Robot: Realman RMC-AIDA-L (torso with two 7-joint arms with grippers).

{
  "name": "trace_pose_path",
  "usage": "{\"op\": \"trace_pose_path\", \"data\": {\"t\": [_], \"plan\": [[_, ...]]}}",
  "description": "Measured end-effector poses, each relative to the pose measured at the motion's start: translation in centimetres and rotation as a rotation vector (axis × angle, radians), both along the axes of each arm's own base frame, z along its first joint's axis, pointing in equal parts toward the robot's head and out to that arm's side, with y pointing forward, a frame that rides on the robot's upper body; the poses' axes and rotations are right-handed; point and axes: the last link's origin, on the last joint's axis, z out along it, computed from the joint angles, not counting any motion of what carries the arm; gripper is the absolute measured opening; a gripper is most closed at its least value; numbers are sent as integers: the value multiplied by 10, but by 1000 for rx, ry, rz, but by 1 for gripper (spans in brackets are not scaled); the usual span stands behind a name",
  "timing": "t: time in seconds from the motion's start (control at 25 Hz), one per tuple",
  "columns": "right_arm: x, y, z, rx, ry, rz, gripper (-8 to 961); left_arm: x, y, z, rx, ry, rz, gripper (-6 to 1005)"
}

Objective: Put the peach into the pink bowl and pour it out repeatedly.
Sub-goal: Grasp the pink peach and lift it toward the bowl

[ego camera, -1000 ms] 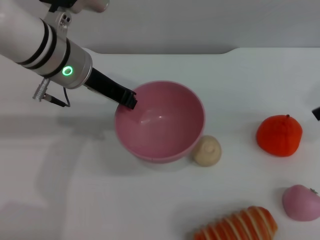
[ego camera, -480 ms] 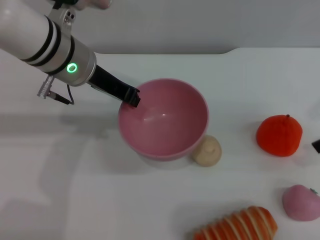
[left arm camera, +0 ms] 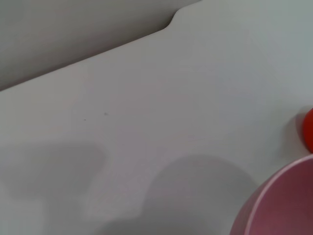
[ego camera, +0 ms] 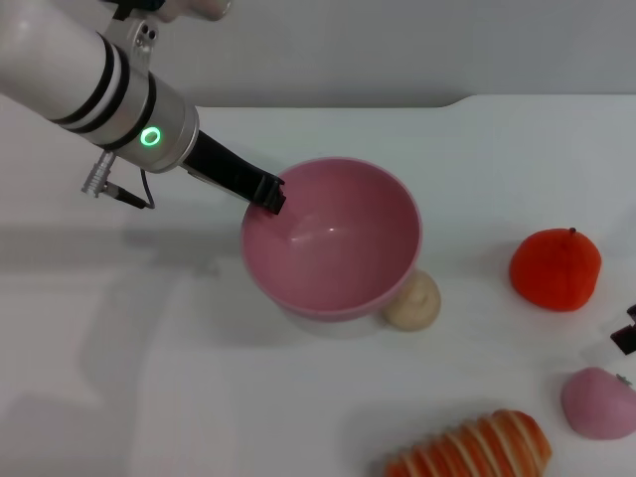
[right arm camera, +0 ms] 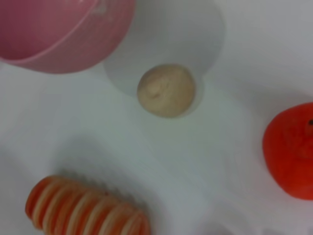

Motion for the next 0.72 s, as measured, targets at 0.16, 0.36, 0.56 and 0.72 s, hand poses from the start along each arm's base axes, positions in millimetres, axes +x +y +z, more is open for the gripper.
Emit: {"op": "trace_pose_path", "data": {"t": [0.16,0.36,0.56,0.72], "plan": [[1,-1,-7,-21,-6,3,487,0,0,-1,-2,2,-1,43],[6,-2,-18,-49,-38,4,486,0,0,-1,-3,2,-2,43],[9,-4,-30,-84,-59,9,486,0,0,-1,-3,2,-2,43],[12,-6,-36,-105,-65,7,485,0,0,-1,-3,2,-1,43]]}}
